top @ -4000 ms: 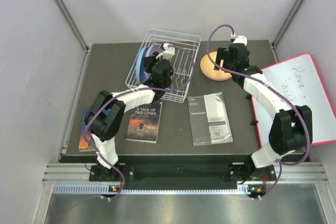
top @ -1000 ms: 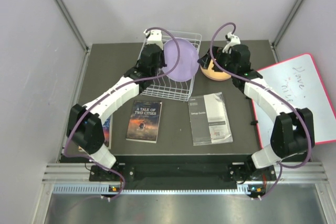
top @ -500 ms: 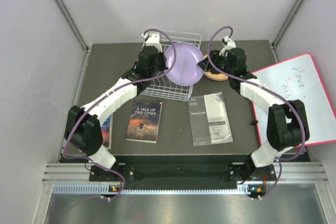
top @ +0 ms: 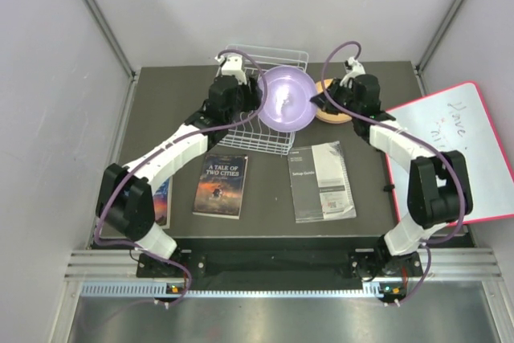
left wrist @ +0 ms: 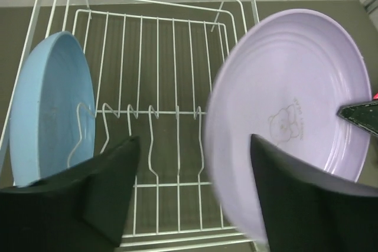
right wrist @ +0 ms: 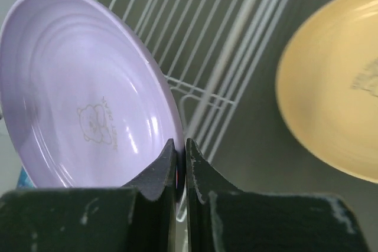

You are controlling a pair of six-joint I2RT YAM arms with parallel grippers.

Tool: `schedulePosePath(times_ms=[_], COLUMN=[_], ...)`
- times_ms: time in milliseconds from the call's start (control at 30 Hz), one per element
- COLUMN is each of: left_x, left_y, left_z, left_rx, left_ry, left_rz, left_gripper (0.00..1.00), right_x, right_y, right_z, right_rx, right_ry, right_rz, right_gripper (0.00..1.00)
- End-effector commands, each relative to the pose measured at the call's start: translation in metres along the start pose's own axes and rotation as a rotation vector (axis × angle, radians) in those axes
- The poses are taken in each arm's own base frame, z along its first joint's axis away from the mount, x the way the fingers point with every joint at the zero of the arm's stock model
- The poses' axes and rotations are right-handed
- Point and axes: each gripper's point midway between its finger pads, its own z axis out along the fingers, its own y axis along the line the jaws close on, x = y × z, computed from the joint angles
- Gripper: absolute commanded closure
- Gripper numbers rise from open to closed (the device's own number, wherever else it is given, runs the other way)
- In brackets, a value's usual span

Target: Unload the plates from the dish rack

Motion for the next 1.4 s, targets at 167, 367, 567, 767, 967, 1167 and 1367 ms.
schedulePosePath(times_ms=[167,367,567,767,967,1167,1367], left_x=[-0.056,-0.057,-0.055,-0.05,-0.048,-0.042,-0.043], left_y=[0.029,0.057,0.072,0.079,0.086,0.092,0.094], left_z=[-0.025,-0.028,-0.029,-0.026,-0.024,-0.019,-0.017], left_rx=[-0.043,-0.127,-0.17,-0.19,-0.207,-0.223,-0.221], left_ry=[-0.193,-0.209,-0.213,-0.207,-0.208,-0.195,-0.195], left_rz=[-0.022,0.018,0.036,0.045,0.044,0.047,0.046], left_gripper=[0.01,0.01,0.01,0.01,0.01,0.01,0.01], right_x=[-0.099,-0.112,-0.121,-0.123,-0.112,-0.097,-0.078], right_y=[-0.107,-0.154,-0.177,-0.199,-0.208,-0.212,-0.215], right_z=[-0.074,-0.077,-0.054,-0.03,-0.005,0.015,0.023], right_rx=[0.355,0.471,0.498,0.526,0.539,0.551,0.568], right_ry=[-0.25,-0.246,-0.233,-0.202,-0.128,-0.061,-0.015], right_rz=[0.036,0.05,0.054,0.061,0.036,0.015,0.021], right_gripper=[1.0,1.0,1.0,1.0,0.99,0.96,0.92])
